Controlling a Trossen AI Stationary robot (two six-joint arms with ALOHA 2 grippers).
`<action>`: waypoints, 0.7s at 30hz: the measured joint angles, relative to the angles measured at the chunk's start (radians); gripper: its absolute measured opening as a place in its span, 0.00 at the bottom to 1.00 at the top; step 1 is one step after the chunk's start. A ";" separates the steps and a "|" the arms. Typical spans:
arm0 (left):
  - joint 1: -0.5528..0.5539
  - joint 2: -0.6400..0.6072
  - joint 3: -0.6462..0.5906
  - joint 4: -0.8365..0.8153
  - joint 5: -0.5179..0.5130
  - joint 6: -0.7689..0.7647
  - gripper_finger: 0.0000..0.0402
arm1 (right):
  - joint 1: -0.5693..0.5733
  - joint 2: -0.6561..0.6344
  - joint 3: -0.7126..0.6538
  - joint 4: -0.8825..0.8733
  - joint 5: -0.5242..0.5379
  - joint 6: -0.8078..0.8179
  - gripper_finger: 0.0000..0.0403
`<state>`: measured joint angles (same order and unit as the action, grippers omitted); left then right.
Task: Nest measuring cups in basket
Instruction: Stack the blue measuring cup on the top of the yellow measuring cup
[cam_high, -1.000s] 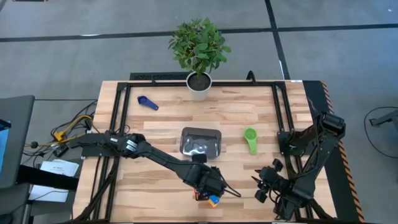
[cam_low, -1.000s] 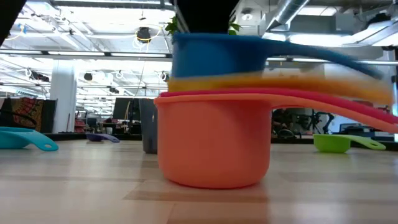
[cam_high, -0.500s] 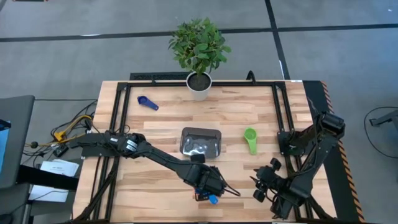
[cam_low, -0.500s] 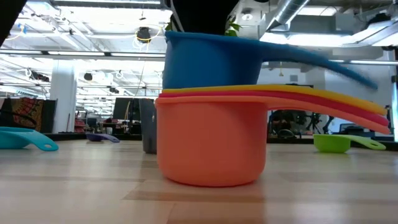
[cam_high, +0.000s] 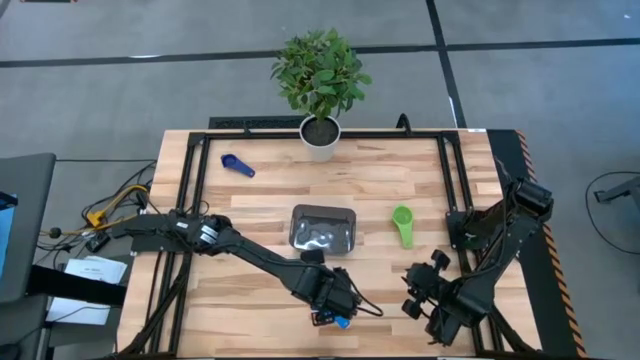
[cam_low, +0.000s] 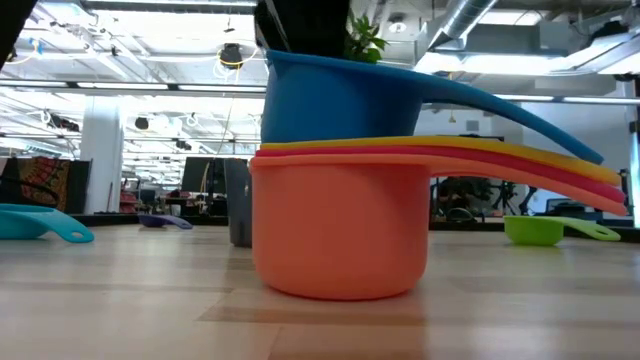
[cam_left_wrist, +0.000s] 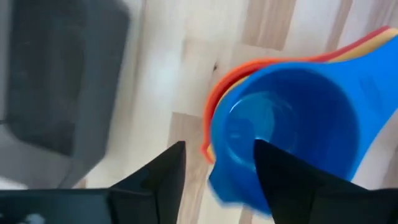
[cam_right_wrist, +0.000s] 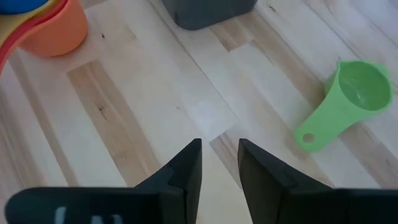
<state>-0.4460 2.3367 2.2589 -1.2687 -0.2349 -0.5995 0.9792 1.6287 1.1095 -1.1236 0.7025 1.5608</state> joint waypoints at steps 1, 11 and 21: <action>-0.004 -0.002 0.010 -0.015 -0.014 -0.009 0.45 | 0.000 0.000 0.000 0.000 0.000 0.001 0.31; -0.024 0.002 -0.008 -0.043 -0.116 -0.114 0.38 | 0.000 0.000 0.000 0.007 0.000 0.002 0.30; -0.053 0.006 -0.023 -0.028 -0.105 -0.174 0.24 | 0.000 0.000 0.000 0.005 0.007 0.002 0.30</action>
<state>-0.4991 2.3432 2.2360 -1.2971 -0.3396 -0.7739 0.9791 1.6287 1.1095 -1.1183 0.7092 1.5623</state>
